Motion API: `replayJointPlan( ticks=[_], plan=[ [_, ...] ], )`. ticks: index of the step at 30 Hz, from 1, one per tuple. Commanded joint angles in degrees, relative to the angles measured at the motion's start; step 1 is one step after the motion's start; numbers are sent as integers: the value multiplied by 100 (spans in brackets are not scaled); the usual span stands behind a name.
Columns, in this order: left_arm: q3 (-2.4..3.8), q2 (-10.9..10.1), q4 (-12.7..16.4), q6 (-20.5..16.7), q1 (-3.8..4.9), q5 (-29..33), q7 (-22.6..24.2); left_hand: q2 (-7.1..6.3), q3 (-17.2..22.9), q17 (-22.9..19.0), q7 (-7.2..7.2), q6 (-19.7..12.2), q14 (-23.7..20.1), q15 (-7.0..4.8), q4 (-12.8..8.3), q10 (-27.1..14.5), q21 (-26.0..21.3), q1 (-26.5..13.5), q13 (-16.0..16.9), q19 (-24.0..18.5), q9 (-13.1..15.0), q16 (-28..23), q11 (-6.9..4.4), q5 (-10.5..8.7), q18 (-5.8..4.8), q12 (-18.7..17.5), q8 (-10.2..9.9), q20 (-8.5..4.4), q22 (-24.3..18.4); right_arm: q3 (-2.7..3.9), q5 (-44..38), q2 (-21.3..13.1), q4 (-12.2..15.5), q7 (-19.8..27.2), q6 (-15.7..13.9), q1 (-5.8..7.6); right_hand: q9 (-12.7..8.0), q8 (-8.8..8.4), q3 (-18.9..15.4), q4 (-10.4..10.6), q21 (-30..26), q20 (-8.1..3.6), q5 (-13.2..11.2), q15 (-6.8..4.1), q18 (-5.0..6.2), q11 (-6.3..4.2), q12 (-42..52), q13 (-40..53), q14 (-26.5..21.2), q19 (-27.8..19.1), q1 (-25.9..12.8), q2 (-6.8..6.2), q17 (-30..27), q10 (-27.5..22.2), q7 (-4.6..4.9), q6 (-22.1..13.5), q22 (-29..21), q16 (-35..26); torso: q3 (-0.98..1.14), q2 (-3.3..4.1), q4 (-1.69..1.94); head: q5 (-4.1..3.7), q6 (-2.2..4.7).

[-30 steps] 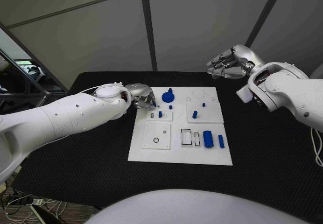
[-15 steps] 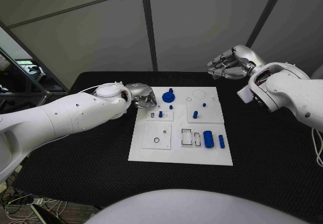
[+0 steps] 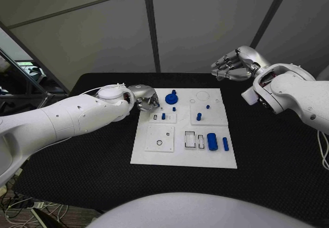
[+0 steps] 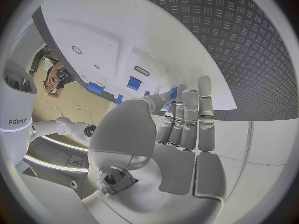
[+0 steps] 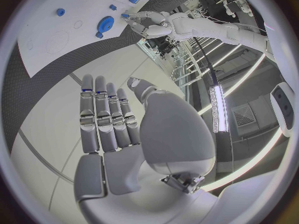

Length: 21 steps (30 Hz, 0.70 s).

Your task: Assemble the parts on the task board

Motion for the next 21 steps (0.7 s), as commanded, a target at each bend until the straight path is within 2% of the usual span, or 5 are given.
replayJointPlan(
  ticks=[1, 10, 21],
  plan=[
    [-6, 4, 5, -132, -4, 0, -36, -28, 161, 18, -61, 200, 51, -19, -69, 15, 33, -127, 8, -4, 24, 41, -8, 2, -190, 43, 83, 2, 38, 4, -6, 4, 4, 22, 33, 10, -4, -15, 3, 28, -37, 4, 19, 36, 28, 45, -21, 3, 6, 34, -52, 6, -10, -10, 7, -17, -5, -9, 1, -1, 0, -6, -1],
    [-5, 18, -1, -311, -4, 0, -46, -57, 337, 83, -71, 283, 130, -33, -144, 55, 60, -227, 4, 17, 21, 96, -23, 1, -188, 73, 101, -14, 90, 4, -6, 21, -10, 27, 37, 10, -4, -15, 3, 28, -37, 4, 19, 36, 28, 45, -21, 3, 6, 34, -52, 6, -10, -10, 7, -17, -5, -9, 3, 1, -3, -5, -1],
    [-4, 30, -9, -304, -2, 1, -68, -79, 386, 89, -80, 301, 148, -38, -156, 62, 70, -279, 0, 25, 19, 107, -31, -5, -189, 78, 102, -18, 109, 4, -6, 20, -10, 22, 49, 10, -4, -15, 3, 28, -37, 4, 19, 36, 28, 45, -21, 3, 6, 34, -52, 6, -10, -10, 7, -17, -5, -9, 2, -2, -2, -16, -1]
  ],
)
